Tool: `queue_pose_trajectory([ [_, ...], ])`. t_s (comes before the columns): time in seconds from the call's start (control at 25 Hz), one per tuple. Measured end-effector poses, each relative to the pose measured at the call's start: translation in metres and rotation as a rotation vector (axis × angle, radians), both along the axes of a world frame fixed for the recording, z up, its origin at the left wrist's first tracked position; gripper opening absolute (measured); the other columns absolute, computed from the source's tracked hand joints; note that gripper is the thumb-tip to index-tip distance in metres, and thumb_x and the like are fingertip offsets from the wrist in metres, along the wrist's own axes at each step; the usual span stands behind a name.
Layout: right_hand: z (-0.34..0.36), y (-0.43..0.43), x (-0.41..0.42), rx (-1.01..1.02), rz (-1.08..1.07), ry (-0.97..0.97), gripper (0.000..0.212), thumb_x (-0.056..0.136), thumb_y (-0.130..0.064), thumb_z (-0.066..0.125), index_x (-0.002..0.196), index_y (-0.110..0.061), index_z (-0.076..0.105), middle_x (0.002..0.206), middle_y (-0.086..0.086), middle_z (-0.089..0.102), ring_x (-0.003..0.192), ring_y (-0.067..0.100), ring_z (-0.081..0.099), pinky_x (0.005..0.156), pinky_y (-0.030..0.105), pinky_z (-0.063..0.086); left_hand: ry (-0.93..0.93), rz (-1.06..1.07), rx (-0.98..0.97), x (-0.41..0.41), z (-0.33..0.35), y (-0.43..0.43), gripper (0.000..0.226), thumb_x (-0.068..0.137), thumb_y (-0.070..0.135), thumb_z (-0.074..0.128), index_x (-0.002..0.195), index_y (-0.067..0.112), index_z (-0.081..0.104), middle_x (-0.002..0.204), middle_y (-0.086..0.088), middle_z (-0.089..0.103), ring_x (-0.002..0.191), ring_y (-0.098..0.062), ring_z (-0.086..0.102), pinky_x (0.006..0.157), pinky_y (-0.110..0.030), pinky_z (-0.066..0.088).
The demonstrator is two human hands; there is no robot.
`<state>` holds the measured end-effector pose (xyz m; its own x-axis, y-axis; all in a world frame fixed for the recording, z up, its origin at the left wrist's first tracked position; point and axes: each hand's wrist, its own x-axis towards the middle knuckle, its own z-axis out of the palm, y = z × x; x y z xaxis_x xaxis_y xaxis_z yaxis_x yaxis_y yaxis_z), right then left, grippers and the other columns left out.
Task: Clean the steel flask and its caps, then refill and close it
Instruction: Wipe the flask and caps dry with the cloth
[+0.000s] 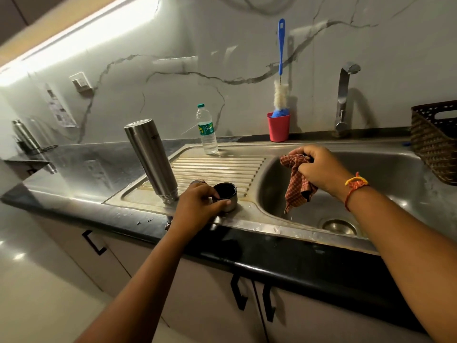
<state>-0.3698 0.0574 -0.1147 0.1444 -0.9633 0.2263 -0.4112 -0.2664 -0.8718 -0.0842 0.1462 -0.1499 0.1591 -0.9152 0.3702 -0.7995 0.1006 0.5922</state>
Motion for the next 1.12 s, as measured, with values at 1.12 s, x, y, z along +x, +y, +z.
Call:
queue_pose_trajectory([
  [1.12,0.003,0.001,-0.003,0.063,-0.007,-0.166,0.042,0.089,0.006,0.046,0.119,-0.017,0.063,0.105,0.004,0.065,0.09,0.016,0.061,0.064,0.022,0.048,0.231,0.098,-0.165,-0.01,0.063,-0.042,0.059,0.083,0.018,0.084,0.135,0.01,0.057,0.118,-0.007,0.068,0.102,-0.015,0.066,0.087,-0.027,0.052],
])
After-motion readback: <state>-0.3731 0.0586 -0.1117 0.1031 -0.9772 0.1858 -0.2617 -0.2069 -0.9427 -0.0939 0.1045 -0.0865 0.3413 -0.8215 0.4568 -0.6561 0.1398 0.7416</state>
